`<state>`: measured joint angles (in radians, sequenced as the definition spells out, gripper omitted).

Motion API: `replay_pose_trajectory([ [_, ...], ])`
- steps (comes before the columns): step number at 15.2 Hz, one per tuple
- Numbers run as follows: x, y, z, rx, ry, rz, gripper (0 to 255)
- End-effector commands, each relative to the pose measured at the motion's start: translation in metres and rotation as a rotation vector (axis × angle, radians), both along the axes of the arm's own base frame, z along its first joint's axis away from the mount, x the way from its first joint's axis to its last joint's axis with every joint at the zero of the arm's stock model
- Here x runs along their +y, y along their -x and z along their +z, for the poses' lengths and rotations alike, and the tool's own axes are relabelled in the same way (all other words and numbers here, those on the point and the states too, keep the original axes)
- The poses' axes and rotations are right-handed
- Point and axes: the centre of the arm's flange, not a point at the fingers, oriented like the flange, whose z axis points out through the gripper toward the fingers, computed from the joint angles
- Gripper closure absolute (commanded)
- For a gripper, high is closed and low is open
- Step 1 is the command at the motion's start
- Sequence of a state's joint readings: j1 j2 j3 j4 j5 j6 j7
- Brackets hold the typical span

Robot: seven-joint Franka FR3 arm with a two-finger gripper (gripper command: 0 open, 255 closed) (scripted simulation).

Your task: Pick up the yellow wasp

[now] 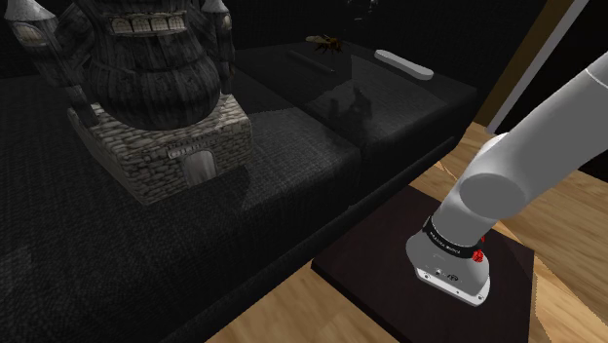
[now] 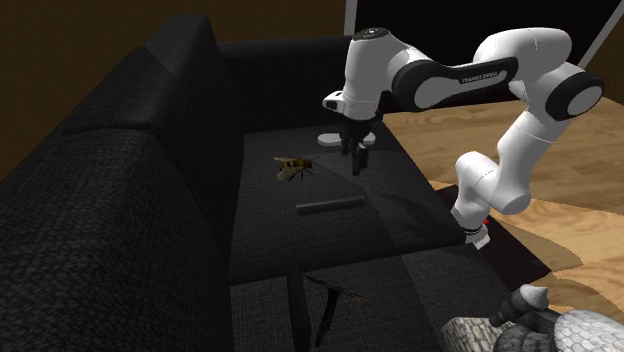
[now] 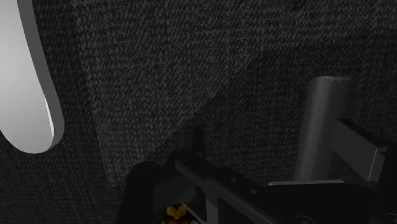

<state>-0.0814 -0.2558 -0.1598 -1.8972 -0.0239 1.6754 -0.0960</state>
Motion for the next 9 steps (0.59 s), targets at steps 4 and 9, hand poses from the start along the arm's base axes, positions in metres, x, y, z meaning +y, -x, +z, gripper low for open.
replay_pose_trajectory([
  [4, -0.039, -0.051, 0.004, 0.013, 0.029, -0.033, 0],
  [9, -0.082, -0.100, 0.007, 0.026, 0.057, -0.065, 0],
])
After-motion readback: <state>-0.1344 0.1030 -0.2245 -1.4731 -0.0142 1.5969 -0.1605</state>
